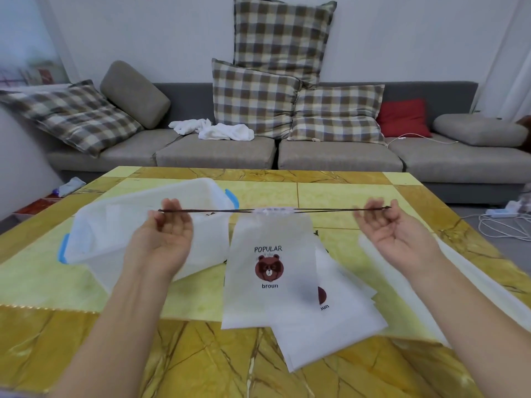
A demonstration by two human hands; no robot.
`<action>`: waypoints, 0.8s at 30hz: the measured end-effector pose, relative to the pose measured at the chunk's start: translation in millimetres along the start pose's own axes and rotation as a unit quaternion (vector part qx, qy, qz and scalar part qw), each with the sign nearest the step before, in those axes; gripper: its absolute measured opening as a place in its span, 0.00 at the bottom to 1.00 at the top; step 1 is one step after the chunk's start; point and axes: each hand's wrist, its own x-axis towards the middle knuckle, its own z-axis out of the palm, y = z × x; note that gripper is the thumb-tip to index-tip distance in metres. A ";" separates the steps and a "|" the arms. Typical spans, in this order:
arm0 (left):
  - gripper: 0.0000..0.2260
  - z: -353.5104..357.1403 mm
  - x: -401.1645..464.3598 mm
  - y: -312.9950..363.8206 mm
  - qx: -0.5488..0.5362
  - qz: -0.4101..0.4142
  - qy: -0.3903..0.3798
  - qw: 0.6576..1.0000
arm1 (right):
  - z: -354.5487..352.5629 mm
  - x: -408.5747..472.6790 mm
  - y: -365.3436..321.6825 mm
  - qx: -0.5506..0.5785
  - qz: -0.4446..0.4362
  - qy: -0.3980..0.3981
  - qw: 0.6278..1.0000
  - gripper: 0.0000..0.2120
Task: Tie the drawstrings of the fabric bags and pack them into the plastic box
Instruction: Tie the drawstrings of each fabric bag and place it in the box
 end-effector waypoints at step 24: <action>0.18 -6.3 -48.0 -82.5 0.635 0.007 -0.299 0.712 | 52.6 -68.7 85.1 -0.556 -0.161 -0.287 0.763 0.13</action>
